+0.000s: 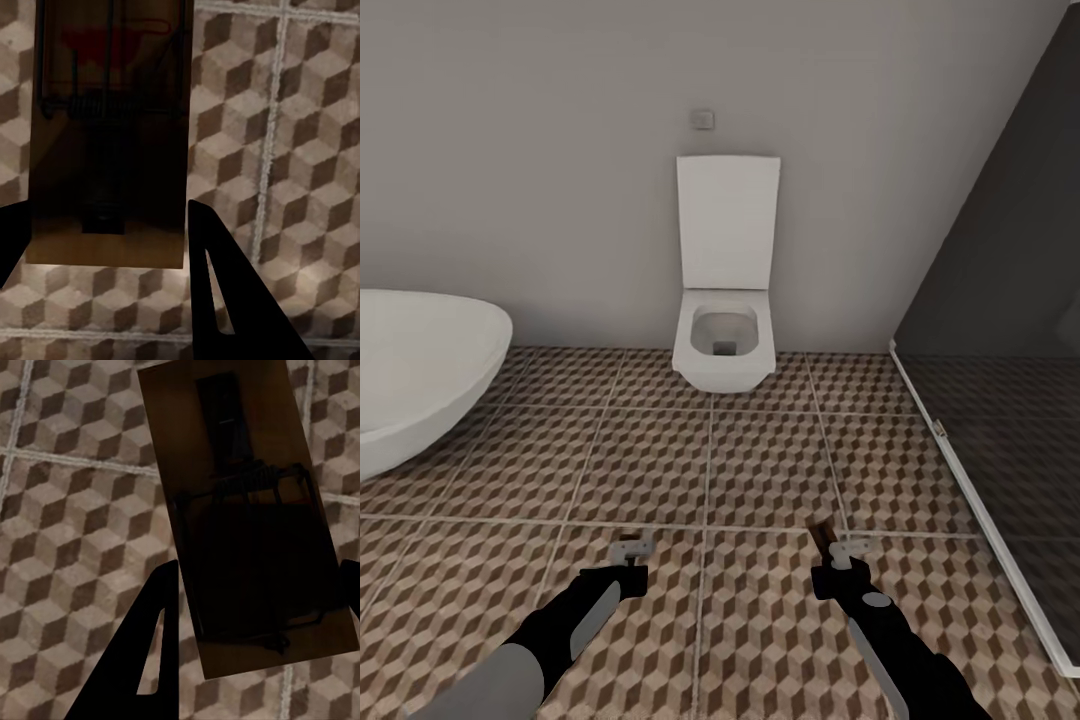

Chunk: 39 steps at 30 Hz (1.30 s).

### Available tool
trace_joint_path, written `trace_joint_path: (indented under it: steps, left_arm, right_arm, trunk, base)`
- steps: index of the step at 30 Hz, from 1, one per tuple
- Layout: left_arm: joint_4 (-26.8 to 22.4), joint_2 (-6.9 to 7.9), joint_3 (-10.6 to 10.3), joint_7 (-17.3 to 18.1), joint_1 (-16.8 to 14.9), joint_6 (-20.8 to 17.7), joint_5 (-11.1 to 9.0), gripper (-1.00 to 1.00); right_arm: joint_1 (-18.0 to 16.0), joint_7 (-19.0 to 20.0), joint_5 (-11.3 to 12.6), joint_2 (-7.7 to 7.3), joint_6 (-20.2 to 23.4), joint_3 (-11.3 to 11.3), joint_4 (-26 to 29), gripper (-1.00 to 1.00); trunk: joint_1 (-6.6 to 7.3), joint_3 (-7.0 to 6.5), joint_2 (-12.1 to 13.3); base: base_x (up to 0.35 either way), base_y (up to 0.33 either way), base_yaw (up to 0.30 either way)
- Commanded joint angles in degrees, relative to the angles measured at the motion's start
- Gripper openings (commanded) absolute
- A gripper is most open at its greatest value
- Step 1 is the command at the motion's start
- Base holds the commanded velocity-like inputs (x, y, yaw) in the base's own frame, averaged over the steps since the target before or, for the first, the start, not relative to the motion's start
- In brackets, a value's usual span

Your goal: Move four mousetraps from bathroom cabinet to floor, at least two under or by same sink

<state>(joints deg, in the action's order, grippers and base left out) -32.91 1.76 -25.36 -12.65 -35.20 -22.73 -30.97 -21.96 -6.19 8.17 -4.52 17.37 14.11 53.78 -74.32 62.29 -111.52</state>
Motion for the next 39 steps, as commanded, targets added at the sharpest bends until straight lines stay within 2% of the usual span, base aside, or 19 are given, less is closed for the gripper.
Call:
trace_joint_path:
  steps: [1, 20, 34, 39]
  left_arm:
    - [-0.1, 0.09, -0.5, -0.6, 0.0, -0.2, -0.4, -1.00]
    - [-0.1, 0.09, -0.5, -0.6, 0.0, -0.2, -0.4, -1.00]
    - [-0.1, 0.09, -0.5, -0.6, 0.0, -0.2, -0.4, -1.00]
    - [-0.1, 0.09, -0.5, -0.6, 0.0, -0.2, -0.4, -1.00]
  right_arm:
    - [0.0, -0.5, 0.7, -0.10, 0.2, 0.3, 0.1, -1.00]
    - [0.0, -0.6, 0.7, 0.01, 0.2, 0.3, 0.1, -1.00]
    - [0.0, -0.6, 0.6, 0.09, 0.2, 0.3, 0.1, -1.00]
    - [0.0, -0.6, 0.6, 0.08, 0.2, 0.3, 0.1, -1.00]
  trunk:
    - [-0.22, 0.32, -0.4]
    - [-4.39, 5.44, -8.1]
    - [-4.39, 6.70, -8.1]
    - [-5.49, 8.04, -10.1]
  base:
    - [0.000, 0.000, 0.000]
    - [0.000, 0.000, 0.000]
    - [0.000, 0.000, 0.000]
    - [0.000, 0.000, 0.000]
